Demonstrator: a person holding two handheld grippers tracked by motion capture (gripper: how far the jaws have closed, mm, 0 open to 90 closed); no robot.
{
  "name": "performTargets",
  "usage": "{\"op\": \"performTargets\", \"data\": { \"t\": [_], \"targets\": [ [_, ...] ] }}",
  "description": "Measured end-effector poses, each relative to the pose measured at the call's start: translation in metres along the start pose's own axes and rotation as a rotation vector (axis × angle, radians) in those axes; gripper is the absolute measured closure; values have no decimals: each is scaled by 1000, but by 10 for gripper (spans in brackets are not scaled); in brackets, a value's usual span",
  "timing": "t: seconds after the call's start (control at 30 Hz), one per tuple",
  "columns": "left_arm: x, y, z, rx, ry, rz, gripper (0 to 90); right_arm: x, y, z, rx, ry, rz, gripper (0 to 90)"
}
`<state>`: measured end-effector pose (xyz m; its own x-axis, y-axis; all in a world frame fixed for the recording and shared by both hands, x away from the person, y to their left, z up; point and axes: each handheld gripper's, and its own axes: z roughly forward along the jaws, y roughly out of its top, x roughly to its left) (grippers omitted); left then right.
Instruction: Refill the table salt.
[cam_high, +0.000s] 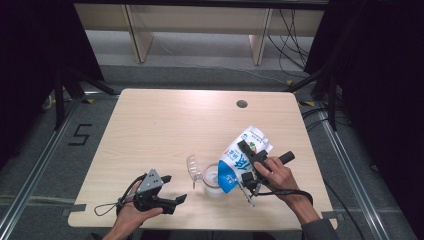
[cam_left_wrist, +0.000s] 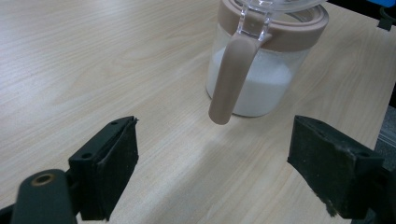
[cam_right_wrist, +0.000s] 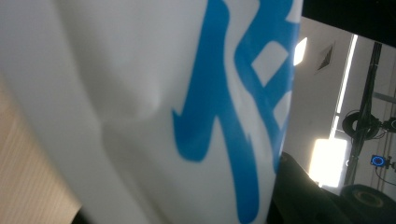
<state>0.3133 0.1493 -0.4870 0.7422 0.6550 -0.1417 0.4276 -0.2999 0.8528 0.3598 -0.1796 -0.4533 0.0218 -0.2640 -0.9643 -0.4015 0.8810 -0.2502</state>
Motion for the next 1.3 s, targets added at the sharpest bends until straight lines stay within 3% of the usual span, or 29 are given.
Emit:
{"op": "performTargets", "data": {
  "t": [0.13,0.17,0.27,0.3,0.4,0.43,0.67,0.9,0.93,1.27,1.3],
  "targets": [
    [0,0,0,-1,0,-1,153,-2,0,1,-23,-30,-20,818],
    [-1,0,0,-5,0,-4,153,0,-1,0,-13,-20,5,821],
    [0,0,0,-2,1,0,152,0,-1,1,-13,-20,3,823],
    [0,0,0,-1,0,0,153,-2,0,1,-23,-30,-18,823],
    [0,0,0,-2,0,-1,153,1,-1,1,-16,-19,8,825],
    [0,0,0,-1,1,0,153,-1,0,1,-27,-29,-13,826],
    [-1,0,0,-5,0,-4,153,-1,0,2,-36,-28,-8,829],
    [0,0,0,-1,1,0,153,-2,0,1,-23,-4,-6,832],
    [-1,0,0,-5,0,-3,153,0,-1,1,-14,13,31,831],
    [-1,0,0,-4,1,-3,153,0,-1,2,-37,36,73,834],
    [-1,0,0,-4,1,-3,153,-4,-1,2,-56,32,56,834]
  ]
}}
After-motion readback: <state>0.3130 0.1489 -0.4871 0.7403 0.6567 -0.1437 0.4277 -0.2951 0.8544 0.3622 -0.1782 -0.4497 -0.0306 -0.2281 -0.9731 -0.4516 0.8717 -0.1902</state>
